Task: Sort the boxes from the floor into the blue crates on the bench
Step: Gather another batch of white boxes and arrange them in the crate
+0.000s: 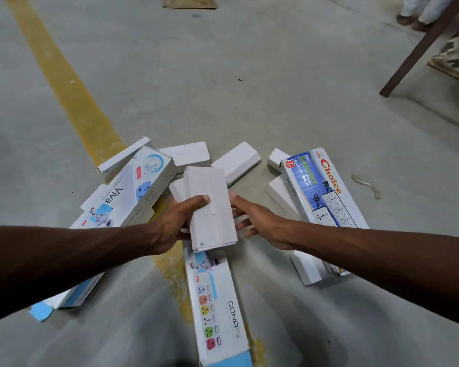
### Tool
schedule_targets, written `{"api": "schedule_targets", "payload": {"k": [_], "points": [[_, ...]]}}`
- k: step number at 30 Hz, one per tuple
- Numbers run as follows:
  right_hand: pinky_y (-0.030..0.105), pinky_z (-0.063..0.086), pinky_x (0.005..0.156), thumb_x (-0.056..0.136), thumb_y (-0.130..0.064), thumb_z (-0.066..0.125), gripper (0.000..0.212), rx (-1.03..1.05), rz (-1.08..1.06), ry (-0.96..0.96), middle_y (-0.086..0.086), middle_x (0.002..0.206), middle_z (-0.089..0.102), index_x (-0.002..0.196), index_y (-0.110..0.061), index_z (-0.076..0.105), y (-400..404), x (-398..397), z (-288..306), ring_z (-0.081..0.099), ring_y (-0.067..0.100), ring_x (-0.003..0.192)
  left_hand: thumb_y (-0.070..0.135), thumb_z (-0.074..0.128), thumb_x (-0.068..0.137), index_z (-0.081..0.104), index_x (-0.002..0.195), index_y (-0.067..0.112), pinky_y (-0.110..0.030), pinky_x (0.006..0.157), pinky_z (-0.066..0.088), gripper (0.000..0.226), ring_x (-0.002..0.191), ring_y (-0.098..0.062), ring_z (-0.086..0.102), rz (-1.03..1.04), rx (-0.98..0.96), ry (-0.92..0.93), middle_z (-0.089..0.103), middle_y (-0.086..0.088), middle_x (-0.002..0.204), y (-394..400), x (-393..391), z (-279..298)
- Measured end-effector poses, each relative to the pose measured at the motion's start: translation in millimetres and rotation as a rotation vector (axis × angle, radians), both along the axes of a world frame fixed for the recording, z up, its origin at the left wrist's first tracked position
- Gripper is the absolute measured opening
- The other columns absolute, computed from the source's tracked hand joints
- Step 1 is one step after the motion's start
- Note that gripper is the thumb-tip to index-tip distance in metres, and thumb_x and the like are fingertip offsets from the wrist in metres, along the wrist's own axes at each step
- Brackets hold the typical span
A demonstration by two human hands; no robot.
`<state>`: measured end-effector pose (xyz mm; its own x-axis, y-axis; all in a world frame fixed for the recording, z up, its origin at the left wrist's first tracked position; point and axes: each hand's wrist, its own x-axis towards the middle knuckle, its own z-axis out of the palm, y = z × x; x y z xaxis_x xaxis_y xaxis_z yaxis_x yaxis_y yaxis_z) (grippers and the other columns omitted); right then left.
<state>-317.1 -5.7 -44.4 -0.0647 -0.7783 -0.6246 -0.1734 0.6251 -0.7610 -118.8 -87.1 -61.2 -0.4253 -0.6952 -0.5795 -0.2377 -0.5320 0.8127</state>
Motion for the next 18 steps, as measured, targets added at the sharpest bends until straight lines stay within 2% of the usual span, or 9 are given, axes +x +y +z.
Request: {"api": "schedule_targets", "payload": {"k": [2, 4, 6, 8, 10, 13, 15, 16, 18], "points": [[0.033, 0.050, 0.089, 0.101, -0.053, 0.053, 0.047, 0.015, -0.007, 0.131, 0.002, 0.126, 0.064, 0.139, -0.026, 0.055, -6, -18, -14, 0.061, 0.018, 0.106, 0.055, 0.069, 0.070, 0.056, 0.123, 0.023, -0.046, 0.079, 0.060, 0.063, 0.099, -0.029, 0.075, -0.019, 0.010, 0.001, 0.077, -0.006, 0.103, -1, 2, -3], [0.031, 0.044, 0.100, 0.094, -0.040, 0.067, 0.065, 0.095, 0.013, 0.353, 0.005, 0.138, 0.061, 0.152, -0.023, 0.042, -10, -41, -25, 0.058, 0.022, 0.123, 0.057, 0.068, 0.071, 0.057, 0.123, 0.021, -0.042, 0.076, 0.060, 0.064, 0.096, -0.028, 0.076, -0.050, 0.036, 0.007, 0.078, -0.007, 0.101, 2, 2, -5], [0.028, 0.038, 0.103, 0.091, -0.036, 0.072, 0.082, 0.176, -0.028, 0.444, 0.009, 0.153, 0.048, 0.159, -0.020, 0.029, -10, -59, -29, 0.048, 0.027, 0.138, 0.057, 0.068, 0.074, 0.057, 0.126, 0.019, -0.039, 0.071, 0.059, 0.066, 0.094, -0.028, 0.076, -0.082, 0.042, 0.007, 0.078, -0.008, 0.101, 5, 2, -7], [0.034, 0.037, 0.111, 0.088, -0.037, 0.075, 0.090, 0.188, -0.048, 0.533, 0.011, 0.159, 0.039, 0.161, -0.020, 0.024, -8, -72, -34, 0.041, 0.031, 0.144, 0.054, 0.069, 0.083, 0.056, 0.127, 0.018, -0.036, 0.068, 0.059, 0.059, 0.093, -0.028, 0.076, -0.103, 0.034, 0.007, 0.078, -0.009, 0.102, 7, 3, -9], [0.039, 0.036, 0.116, 0.084, -0.035, 0.078, 0.093, 0.156, -0.030, 0.679, 0.014, 0.159, 0.036, 0.160, -0.019, 0.026, -4, -78, -37, 0.036, 0.032, 0.147, 0.047, 0.064, 0.093, 0.057, 0.128, 0.018, -0.036, 0.068, 0.059, 0.046, 0.092, -0.027, 0.076, -0.115, 0.033, 0.002, 0.077, -0.012, 0.106, 10, 3, -10], [0.045, 0.044, 0.105, 0.081, -0.030, 0.073, 0.069, -0.065, -0.001, 0.953, 0.011, 0.141, 0.048, 0.143, -0.019, 0.045, 12, -78, -31, 0.048, 0.033, 0.131, 0.043, 0.058, 0.097, 0.062, 0.124, 0.018, -0.034, 0.067, 0.057, 0.037, 0.083, -0.021, 0.076, -0.141, 0.035, -0.004, 0.078, -0.010, 0.104, 12, 2, -11], [0.046, 0.041, 0.097, 0.079, -0.038, 0.070, 0.061, -0.246, 0.076, 1.256, 0.008, 0.132, 0.048, 0.134, -0.023, 0.049, 22, -78, -22, 0.049, 0.033, 0.120, 0.043, 0.058, 0.097, 0.062, 0.125, 0.018, -0.034, 0.068, 0.057, 0.037, 0.083, -0.021, 0.076, -0.151, 0.032, -0.007, 0.079, -0.008, 0.100, 11, 1, -11], [0.047, 0.037, 0.098, 0.077, -0.046, 0.071, 0.070, -0.286, 0.071, 1.372, 0.008, 0.137, 0.044, 0.137, -0.024, 0.045, 24, -80, -17, 0.046, 0.034, 0.123, 0.043, 0.058, 0.097, 0.061, 0.126, 0.018, -0.035, 0.069, 0.057, 0.038, 0.084, -0.021, 0.076, -0.153, 0.031, -0.008, 0.079, -0.007, 0.100, 11, 1, -11], [0.054, 0.026, 0.109, 0.071, -0.065, 0.074, 0.102, -0.201, -0.039, 1.412, 0.010, 0.159, 0.024, 0.154, -0.026, 0.027, 22, -94, -11, 0.027, 0.039, 0.144, 0.044, 0.059, 0.097, 0.060, 0.126, 0.018, -0.036, 0.070, 0.058, 0.040, 0.087, -0.024, 0.076, -0.154, 0.032, -0.003, 0.078, -0.008, 0.100, 10, 1, -10]]}}
